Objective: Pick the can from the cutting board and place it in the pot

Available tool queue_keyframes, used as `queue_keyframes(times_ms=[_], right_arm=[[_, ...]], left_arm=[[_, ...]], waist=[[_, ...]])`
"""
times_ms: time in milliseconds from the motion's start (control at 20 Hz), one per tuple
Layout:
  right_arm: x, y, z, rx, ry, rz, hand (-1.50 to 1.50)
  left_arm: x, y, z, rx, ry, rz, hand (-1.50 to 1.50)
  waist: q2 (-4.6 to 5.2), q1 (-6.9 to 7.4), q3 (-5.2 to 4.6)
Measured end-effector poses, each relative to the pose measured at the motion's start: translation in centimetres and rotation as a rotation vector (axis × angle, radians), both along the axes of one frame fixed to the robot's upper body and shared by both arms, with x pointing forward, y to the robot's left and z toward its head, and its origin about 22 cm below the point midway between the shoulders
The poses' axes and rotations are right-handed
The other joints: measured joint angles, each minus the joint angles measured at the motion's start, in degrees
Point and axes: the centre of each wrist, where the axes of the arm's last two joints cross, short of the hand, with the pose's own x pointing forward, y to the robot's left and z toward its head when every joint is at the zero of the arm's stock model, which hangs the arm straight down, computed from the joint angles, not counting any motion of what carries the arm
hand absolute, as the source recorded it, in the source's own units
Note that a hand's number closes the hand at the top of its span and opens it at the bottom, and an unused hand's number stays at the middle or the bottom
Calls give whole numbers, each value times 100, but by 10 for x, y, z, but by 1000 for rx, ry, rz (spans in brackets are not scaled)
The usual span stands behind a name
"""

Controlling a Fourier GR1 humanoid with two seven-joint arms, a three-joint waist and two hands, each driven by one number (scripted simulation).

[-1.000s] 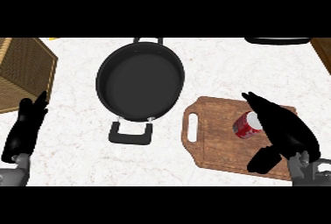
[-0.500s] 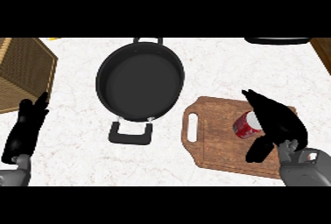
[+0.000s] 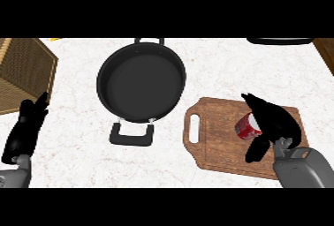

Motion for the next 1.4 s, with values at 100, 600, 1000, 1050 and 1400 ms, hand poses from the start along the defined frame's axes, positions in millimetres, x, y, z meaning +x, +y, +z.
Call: queue_keyframes(times_ms=[100, 600, 1000, 1050, 1400], right_arm=[[2, 4, -8, 8, 6, -5, -150], [5, -10, -26, 32, 3, -18, 150], [8, -8, -38, 13, -82, 48, 150], [11, -7, -34, -2, -95, 59, 150], [10, -6, -28, -56, -204, 96, 150]], left_arm=[[2, 2, -2, -4, -1, 0, 0], [1, -4, 0, -2, -3, -3, 0], [3, 1, 6, -6, -2, 3, 0], [5, 3, 7, -7, -3, 3, 0], [4, 3, 3, -12, 5, -1, 0]], waist=[[-1, 0, -1], [-22, 1, -18], [-27, 5, -22], [-20, 3, -17], [-5, -6, -2]])
